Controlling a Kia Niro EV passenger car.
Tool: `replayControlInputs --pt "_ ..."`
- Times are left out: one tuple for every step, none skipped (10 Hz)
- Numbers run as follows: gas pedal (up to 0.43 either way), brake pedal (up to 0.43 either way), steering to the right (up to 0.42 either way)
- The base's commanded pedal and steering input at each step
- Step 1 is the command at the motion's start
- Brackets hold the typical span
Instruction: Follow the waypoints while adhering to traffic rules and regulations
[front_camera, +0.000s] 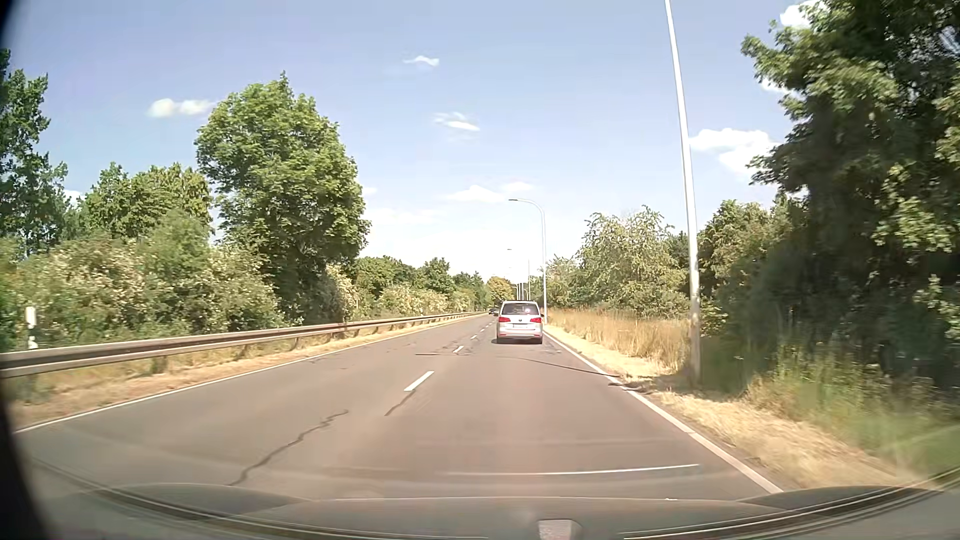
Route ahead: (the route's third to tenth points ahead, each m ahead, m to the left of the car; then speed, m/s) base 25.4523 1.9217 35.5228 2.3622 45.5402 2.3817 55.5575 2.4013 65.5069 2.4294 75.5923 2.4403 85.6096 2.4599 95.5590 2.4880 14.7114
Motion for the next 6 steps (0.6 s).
replayControlInputs --pt "0.047 0.030 0.001" --pt "0.059 0.030 0.001" --pt "0.067 0.030 0.001" --pt "0.067 0.030 0.001" --pt "0.079 0.030 0.001" --pt "0.079 0.030 0.001"
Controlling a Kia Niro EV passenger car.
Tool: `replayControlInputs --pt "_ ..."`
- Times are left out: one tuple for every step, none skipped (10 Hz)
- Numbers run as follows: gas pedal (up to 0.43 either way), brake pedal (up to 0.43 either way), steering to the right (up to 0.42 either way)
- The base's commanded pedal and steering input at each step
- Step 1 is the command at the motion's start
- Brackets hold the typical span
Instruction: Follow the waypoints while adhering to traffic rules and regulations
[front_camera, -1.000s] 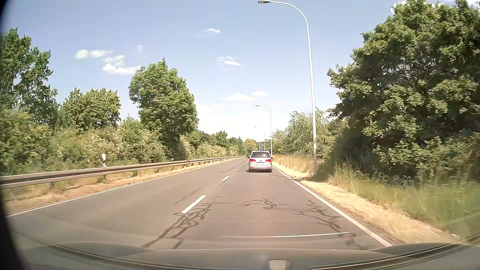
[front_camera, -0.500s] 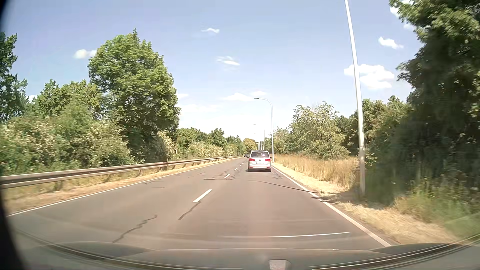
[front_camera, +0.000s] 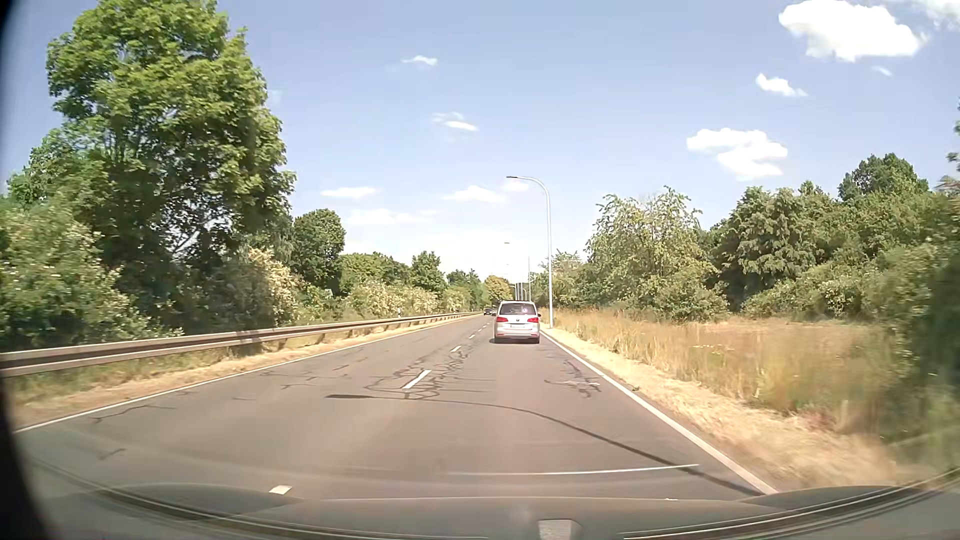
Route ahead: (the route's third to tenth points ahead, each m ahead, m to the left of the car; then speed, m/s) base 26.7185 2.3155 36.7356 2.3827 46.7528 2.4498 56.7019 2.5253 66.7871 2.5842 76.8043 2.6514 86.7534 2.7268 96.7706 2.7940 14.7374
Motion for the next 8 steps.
replayControlInputs --pt "0.079 0.030 0.001" --pt "0.079 0.030 0.000" --pt "0.087 0.030 0.000" --pt "0.087 0.030 0.000" --pt "0.087 0.030 0.000" --pt "0.098 0.030 -0.001" --pt "0.098 0.030 -0.001" --pt "0.098 0.030 -0.001"
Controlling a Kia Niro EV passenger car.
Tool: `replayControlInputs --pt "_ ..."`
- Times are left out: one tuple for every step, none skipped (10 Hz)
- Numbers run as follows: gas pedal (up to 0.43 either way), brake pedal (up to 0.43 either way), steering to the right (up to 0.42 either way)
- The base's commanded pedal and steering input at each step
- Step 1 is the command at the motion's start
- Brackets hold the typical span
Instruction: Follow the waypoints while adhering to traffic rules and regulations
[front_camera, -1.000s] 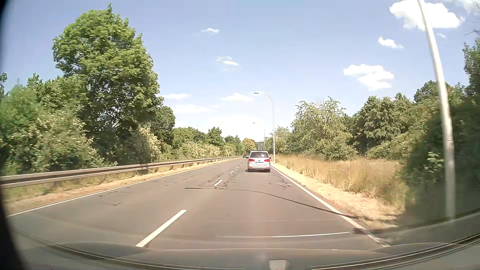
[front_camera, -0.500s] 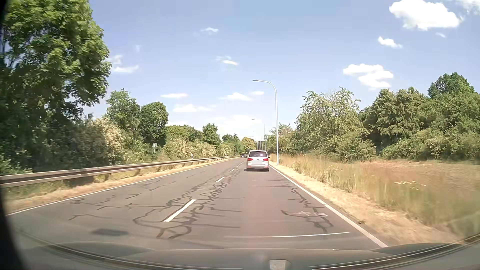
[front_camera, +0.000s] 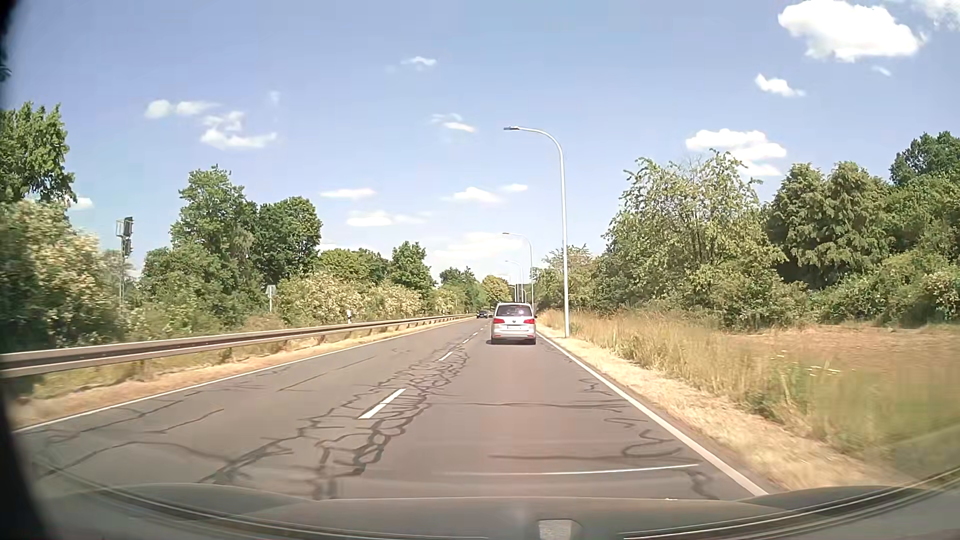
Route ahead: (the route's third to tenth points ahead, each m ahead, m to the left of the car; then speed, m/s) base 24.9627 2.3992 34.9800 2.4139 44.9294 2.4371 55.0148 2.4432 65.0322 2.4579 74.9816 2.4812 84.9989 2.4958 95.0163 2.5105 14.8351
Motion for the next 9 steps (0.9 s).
replayControlInputs --pt "0.110 0.030 -0.001" --pt "0.110 0.030 -0.001" --pt "0.110 0.030 -0.001" --pt "0.110 0.030 -0.001" --pt "0.118 0.030 -0.001" --pt "0.118 0.030 -0.001" --pt "0.118 0.030 -0.001" --pt "0.118 0.030 -0.002" --pt "0.118 0.030 -0.003"
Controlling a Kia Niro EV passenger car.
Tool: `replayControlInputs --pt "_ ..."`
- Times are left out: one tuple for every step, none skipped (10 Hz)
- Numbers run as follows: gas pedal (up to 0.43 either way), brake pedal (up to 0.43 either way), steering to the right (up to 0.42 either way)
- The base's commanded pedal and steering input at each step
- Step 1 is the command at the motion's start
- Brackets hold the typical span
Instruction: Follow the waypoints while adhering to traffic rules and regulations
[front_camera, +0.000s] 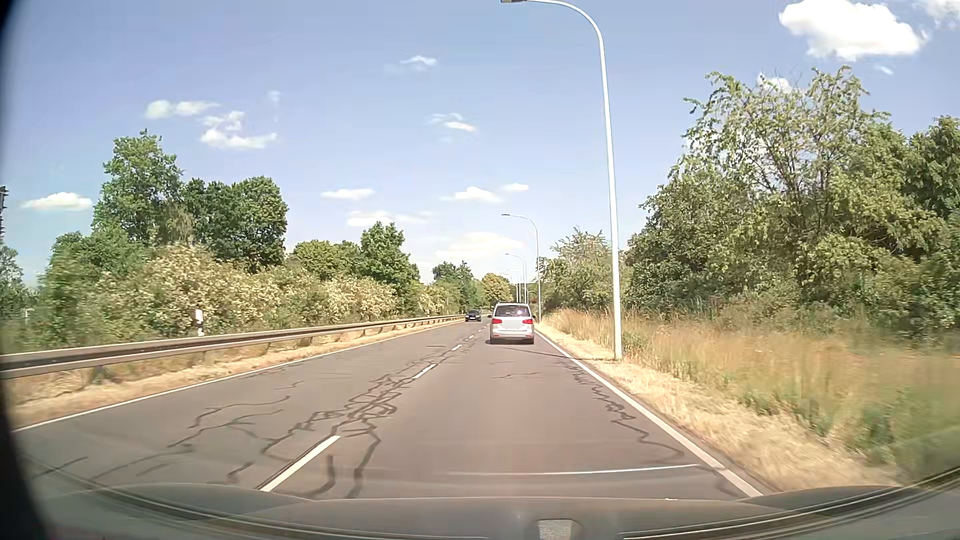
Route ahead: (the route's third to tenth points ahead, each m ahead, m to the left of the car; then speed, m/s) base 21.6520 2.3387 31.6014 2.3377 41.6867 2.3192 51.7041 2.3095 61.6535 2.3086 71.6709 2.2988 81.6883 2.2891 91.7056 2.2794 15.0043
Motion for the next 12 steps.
replayControlInputs --pt "0.118 0.030 -0.003" --pt "0.118 0.030 -0.002" --pt "0.118 0.030 -0.003" --pt "0.118 0.030 -0.003" --pt "0.118 0.030 -0.003" --pt "0.118 0.030 -0.002" --pt "0.118 0.030 -0.002" --pt "0.118 0.030 -0.002" --pt "0.118 0.030 -0.002" --pt "0.118 0.030 -0.002" --pt "0.118 0.030 -0.002" --pt "0.118 0.030 -0.001"
